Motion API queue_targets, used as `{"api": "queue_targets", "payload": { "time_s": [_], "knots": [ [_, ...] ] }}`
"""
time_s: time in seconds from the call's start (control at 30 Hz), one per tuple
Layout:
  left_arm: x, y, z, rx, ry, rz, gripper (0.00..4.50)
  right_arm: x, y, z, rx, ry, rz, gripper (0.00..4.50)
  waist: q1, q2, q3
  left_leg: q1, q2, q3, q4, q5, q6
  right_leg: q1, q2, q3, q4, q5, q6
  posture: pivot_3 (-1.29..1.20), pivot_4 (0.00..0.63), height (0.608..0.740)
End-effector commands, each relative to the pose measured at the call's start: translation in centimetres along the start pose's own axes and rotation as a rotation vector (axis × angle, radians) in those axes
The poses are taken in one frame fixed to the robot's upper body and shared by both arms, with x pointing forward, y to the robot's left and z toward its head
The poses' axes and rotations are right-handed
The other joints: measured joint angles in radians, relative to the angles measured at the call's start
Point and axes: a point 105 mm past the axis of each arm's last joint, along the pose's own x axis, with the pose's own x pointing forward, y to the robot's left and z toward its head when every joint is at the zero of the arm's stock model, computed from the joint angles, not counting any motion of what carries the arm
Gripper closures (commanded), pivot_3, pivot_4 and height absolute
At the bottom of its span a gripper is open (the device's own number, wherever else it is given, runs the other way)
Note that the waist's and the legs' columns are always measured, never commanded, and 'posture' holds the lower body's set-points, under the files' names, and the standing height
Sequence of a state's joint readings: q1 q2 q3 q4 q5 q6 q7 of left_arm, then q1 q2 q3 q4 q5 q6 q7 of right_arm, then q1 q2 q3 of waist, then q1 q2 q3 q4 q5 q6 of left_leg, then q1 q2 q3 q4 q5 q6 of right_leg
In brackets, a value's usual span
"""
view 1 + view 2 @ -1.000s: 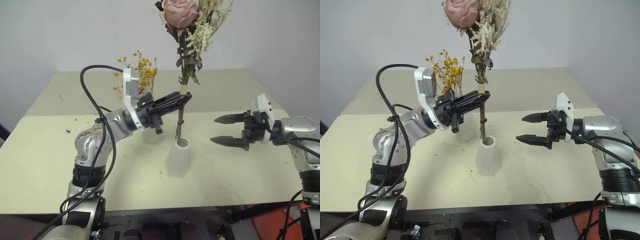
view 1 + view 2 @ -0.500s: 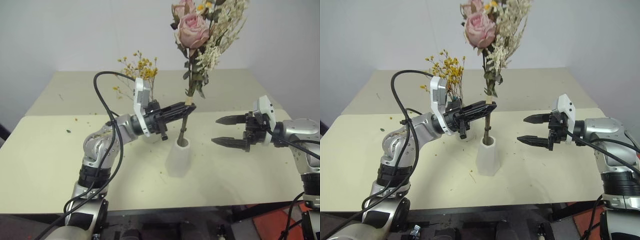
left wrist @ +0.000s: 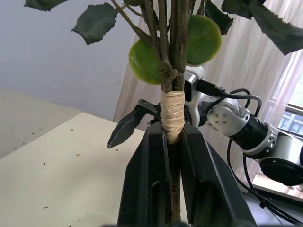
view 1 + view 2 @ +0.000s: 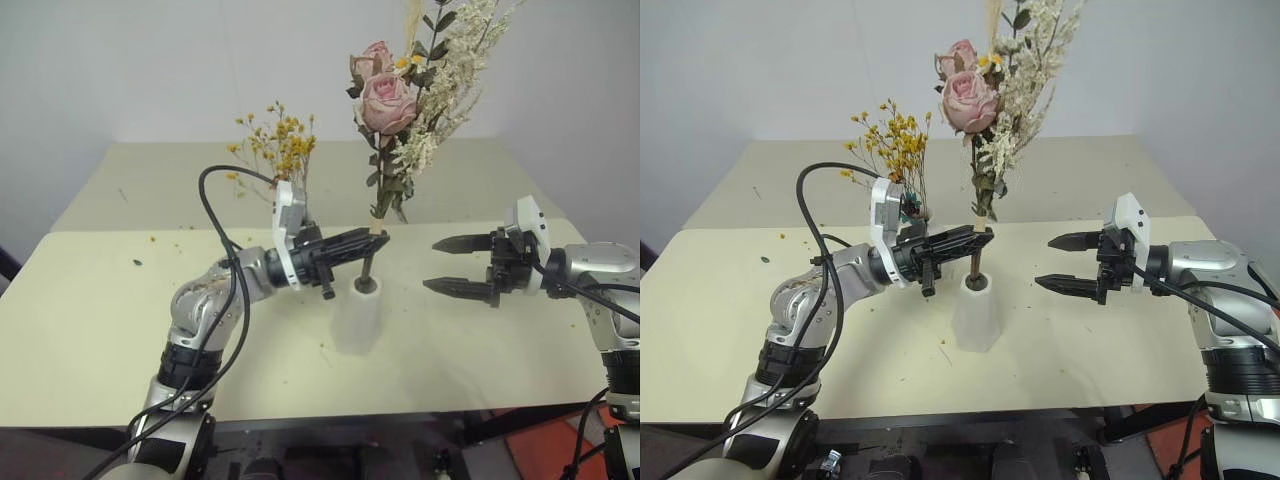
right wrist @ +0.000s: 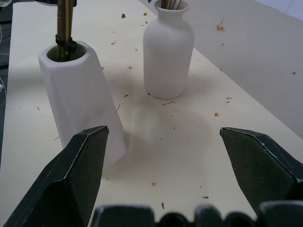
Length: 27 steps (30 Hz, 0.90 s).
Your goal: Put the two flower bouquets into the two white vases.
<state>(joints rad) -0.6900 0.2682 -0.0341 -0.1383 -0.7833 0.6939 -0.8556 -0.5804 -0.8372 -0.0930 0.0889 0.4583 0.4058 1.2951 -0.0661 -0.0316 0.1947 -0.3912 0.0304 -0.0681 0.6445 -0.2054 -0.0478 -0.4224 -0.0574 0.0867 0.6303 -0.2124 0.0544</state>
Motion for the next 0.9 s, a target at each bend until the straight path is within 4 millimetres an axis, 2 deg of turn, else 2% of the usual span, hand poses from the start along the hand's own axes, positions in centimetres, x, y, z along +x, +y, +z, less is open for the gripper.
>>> {"api": "queue_targets", "payload": {
  "time_s": [0.03, 0.17, 0.27, 0.43, 0.57, 0.63, 0.73, 0.9],
  "knots": [
    [0.2, -0.9, 0.2, 0.029, 0.006, -0.033, 4.40, -0.7, -0.2, 1.7, -0.048, -0.051, -0.019, 0.00, 0.000, 0.000, 0.000, 0.000, 0.000, 0.000, 0.000, 0.000, 0.000, 0.000, 0.000, 0.000, 0.000, 0.000, 0.000, 0.00, 0.150, 0.740],
    [-0.3, -0.7, -0.5, 0.026, 0.052, -0.013, 4.40, -0.6, -0.2, 1.7, -0.048, -0.053, -0.018, 0.00, -0.002, 0.000, 0.000, 0.000, 0.000, 0.000, 0.000, 0.000, 0.000, 0.000, 0.000, 0.000, 0.000, 0.000, 0.000, 0.00, 0.150, 0.740],
    [-0.7, -0.3, -0.8, 0.020, 0.087, 0.014, 3.42, -0.5, -0.2, 1.8, -0.049, -0.054, -0.018, 0.00, -0.001, 0.000, 0.000, 0.000, 0.000, 0.000, 0.000, 0.000, 0.000, 0.000, 0.000, 0.000, 0.000, 0.000, 0.000, 0.00, 0.150, 0.740],
    [-2.6, -0.7, 0.0, 0.037, 0.115, 0.013, 1.83, -0.4, -0.2, 1.8, -0.051, -0.052, -0.015, 0.00, -0.003, 0.000, 0.000, 0.000, 0.000, 0.000, 0.000, 0.000, 0.000, 0.000, 0.000, 0.000, 0.000, 0.000, 0.000, 0.00, 0.150, 0.740],
    [-6.2, -1.0, -0.8, 0.054, 0.218, 0.080, 0.54, -0.3, -0.3, 1.8, -0.050, -0.049, -0.012, 0.00, -0.008, 0.000, 0.000, 0.002, 0.001, 0.001, -0.001, 0.000, 0.000, 0.000, 0.001, 0.002, 0.001, 0.000, 0.000, 0.00, 0.150, 0.740],
    [-8.7, -1.2, -0.8, 0.053, 0.257, 0.133, 0.01, -0.3, -0.3, 1.7, -0.048, -0.044, -0.007, 0.00, -0.006, 0.000, 0.000, 0.002, 0.001, 0.002, -0.001, 0.000, 0.000, -0.001, 0.001, 0.002, 0.001, 0.000, 0.000, 0.00, 0.150, 0.740],
    [-12.2, -1.4, 0.2, 0.083, 0.298, 0.233, 0.01, -0.2, -0.3, 1.4, -0.040, -0.035, 0.000, 0.00, -0.005, 0.000, 0.000, 0.001, 0.002, 0.002, -0.001, 0.000, 0.000, -0.001, 0.001, 0.002, 0.001, 0.000, 0.000, 0.00, 0.150, 0.740],
    [-15.9, -1.7, 3.2, 0.168, 0.299, 0.388, 0.01, -0.1, -0.4, 1.0, -0.030, -0.021, 0.019, 0.00, 0.003, 0.000, 0.000, 0.001, 0.002, 0.002, -0.001, 0.000, 0.000, -0.001, 0.000, 0.001, 0.000, 0.000, 0.000, 0.00, 0.150, 0.740]
  ]
}}
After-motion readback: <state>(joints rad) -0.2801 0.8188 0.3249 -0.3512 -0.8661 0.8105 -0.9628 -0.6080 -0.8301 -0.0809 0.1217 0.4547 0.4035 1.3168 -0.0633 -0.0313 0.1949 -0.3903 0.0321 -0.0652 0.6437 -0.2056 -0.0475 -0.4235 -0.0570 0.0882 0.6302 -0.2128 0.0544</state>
